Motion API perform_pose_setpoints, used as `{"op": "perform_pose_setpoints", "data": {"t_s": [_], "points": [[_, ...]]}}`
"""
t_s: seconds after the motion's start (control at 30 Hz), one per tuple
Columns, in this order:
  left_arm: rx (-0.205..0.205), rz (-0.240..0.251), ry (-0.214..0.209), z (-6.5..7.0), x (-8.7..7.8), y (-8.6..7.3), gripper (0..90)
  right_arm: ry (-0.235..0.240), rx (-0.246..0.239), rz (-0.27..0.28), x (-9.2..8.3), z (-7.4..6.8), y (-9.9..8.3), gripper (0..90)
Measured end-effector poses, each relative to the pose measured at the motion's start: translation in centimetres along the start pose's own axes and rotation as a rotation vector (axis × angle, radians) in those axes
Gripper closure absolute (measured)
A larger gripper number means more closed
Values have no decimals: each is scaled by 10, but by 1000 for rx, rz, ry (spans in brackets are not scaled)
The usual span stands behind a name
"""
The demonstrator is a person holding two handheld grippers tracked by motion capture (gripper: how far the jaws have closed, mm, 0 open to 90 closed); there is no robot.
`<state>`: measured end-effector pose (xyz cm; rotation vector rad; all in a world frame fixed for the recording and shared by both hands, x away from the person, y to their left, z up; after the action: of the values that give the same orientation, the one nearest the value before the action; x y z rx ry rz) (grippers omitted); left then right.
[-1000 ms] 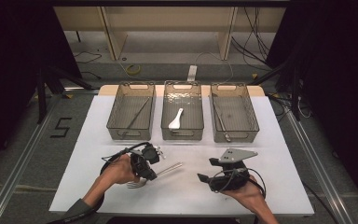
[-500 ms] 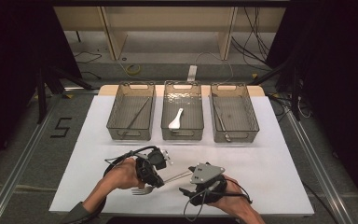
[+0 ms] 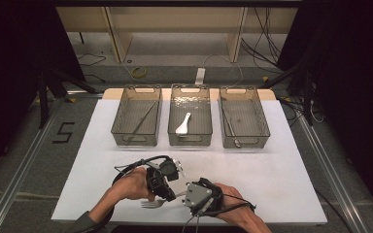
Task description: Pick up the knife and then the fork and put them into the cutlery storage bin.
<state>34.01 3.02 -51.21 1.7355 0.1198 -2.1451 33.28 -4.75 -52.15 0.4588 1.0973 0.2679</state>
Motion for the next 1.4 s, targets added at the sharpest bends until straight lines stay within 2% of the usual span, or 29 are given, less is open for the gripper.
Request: {"op": "perform_pose_setpoints", "data": {"t_s": [0.13, 0.3, 0.4, 0.53, 0.6, 0.63, 0.67, 0.8, 0.9, 1.03, 1.1, 1.17, 1.23, 1.27, 1.3, 1.4], "points": [[7, -6, -10, 3, 1, 0, 851, -14, -40, -9, 4, -2, 2, 567], [14, -10, -23, 6, 2, 1, 850, -5, -76, -6, 7, -4, 3, 642], [20, -13, -28, 7, 2, 1, 850, -26, -82, -13, 8, -4, 1, 694], [25, -19, -35, 9, 3, 1, 850, -23, -101, -16, 7, -7, 1, 738], [21, -21, -42, 10, 4, 1, 850, -23, -128, -18, 7, -9, 1, 756], [18, -19, -43, 10, 4, 1, 849, -18, -169, -26, 7, -9, 0, 765], [18, -18, -45, 10, 4, 1, 848, -27, -184, -29, 7, -9, 0, 781], [24, -20, -51, 9, 3, 1, 852, -11, -258, -43, 9, -14, -2, 870], [26, -10, -57, 10, 3, 2, 851, 3, -274, -44, 7, -15, -3, 876], [27, 3, -53, 10, 2, 4, 841, 4, -271, -47, 6, -14, -5, 879], [19, 37, -51, 9, -1, 7, 827, 6, -250, -44, 5, -12, -5, 880], [-3, 62, -38, 7, -5, 10, 756, 2, -247, -53, 5, -9, -8, 880], [-12, 92, -10, 3, -10, 12, 684, 3, -216, -56, 6, -7, -11, 881], [-24, 111, 8, 0, -13, 14, 618, 4, -219, -65, 6, -5, -14, 881], [-32, 126, 18, -2, -17, 15, 601, 10, -209, -65, 7, -3, -16, 881], [-57, 222, 56, -7, -29, 21, 519, 2, -152, -71, 7, 5, -21, 880]]}}
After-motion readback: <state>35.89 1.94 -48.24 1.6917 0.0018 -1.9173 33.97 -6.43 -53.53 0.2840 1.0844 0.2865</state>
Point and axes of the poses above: each handheld gripper's, and its own axes: x roughly forward along the jaws, y roughly out of its top, z roughly to its right, the point moved 10 cm from there along x, roughly forward along the jaws, and after that the axes turned 6 degrees about -z, right-handed, at the moved point
